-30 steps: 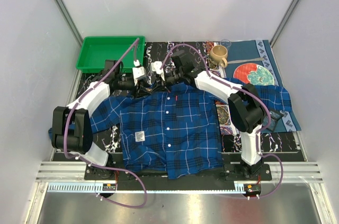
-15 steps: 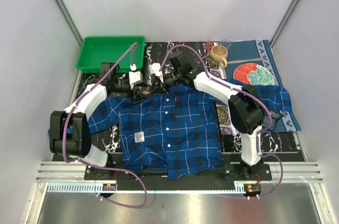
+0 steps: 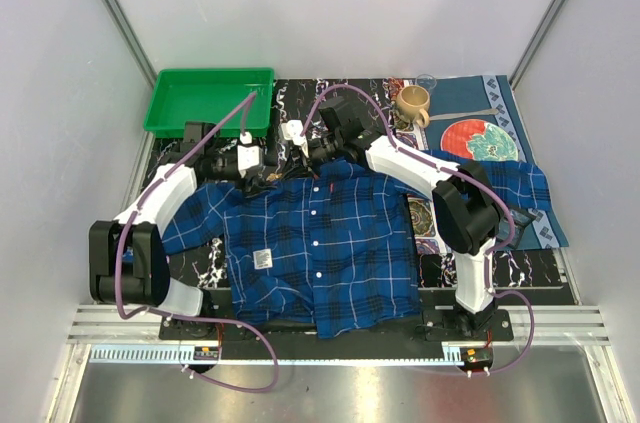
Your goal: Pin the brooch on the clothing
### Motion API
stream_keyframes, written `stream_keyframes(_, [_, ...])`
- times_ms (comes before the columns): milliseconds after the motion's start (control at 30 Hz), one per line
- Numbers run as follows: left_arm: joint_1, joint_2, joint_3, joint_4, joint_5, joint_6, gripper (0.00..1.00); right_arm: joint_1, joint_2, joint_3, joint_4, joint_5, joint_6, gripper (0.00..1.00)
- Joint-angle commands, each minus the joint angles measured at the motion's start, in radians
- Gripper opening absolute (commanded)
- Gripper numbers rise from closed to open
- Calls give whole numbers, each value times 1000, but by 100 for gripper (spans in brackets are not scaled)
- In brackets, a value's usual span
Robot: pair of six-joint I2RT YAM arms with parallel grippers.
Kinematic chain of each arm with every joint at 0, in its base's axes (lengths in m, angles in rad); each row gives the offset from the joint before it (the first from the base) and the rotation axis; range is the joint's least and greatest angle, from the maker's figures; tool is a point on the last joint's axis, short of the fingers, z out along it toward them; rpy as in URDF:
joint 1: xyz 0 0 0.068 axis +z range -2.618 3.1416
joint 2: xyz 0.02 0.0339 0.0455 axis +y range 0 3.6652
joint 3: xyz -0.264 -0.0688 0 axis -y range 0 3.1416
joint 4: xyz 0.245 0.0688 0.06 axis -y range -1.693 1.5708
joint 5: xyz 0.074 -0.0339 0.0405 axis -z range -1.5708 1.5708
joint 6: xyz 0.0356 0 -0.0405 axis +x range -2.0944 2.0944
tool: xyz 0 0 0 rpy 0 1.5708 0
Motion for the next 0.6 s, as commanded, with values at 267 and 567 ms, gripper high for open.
stream_keyframes(267, [35, -52, 3, -43, 67, 132, 66, 5, -79, 10, 12, -32, -36, 0])
stream_keyframes(567, [85, -85, 44, -96, 76, 204, 62, 5, -74, -7, 49, 55, -64, 0])
